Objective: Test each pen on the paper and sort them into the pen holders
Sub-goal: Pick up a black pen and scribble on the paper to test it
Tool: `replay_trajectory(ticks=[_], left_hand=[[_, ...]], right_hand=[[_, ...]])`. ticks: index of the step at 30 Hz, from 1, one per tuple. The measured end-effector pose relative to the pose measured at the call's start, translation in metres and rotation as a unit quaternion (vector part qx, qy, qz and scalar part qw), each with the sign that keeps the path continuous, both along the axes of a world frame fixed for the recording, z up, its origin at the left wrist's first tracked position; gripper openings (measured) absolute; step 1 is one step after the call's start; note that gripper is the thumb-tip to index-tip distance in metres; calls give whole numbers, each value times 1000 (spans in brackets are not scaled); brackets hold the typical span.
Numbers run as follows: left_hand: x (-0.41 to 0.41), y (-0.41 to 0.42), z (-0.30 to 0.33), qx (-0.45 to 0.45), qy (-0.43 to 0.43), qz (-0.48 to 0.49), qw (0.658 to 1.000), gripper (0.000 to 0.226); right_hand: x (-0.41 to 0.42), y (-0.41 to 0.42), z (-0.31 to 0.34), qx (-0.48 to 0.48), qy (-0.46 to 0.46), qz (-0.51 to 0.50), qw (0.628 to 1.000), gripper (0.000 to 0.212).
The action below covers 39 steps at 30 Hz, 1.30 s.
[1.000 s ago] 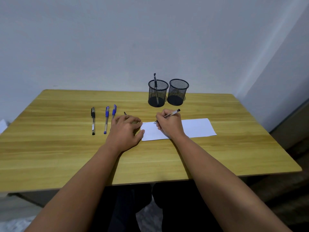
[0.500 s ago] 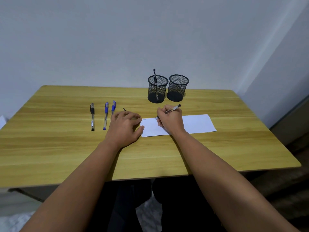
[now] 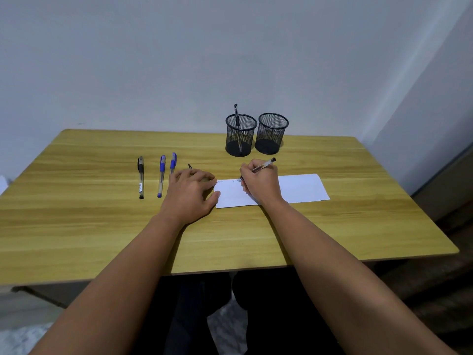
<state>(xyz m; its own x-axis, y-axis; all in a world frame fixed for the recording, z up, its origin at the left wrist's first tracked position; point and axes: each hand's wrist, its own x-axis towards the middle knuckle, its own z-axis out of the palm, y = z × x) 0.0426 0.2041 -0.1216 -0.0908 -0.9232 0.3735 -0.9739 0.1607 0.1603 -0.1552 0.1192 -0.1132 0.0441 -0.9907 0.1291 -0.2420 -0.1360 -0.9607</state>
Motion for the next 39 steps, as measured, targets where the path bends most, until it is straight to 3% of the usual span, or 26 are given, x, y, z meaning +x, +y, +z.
replay_trajectory(ticks=[11, 21, 32, 39], left_hand=[[-1, 0, -1, -5, 4, 5, 1000, 48], [-1, -1, 3, -1, 2, 2, 1000, 49], [-1, 1, 1, 2, 1, 0, 1000, 51], [-1, 2, 1, -2, 1, -1, 1000, 50]], right_hand=[[0, -1, -2, 17, -22, -13, 1000, 40], [1, -4, -1, -14, 15, -16, 1000, 40], [2, -1, 1, -26, 21, -43, 999, 52], [-5, -2, 16, 77, -91, -66, 991, 22]])
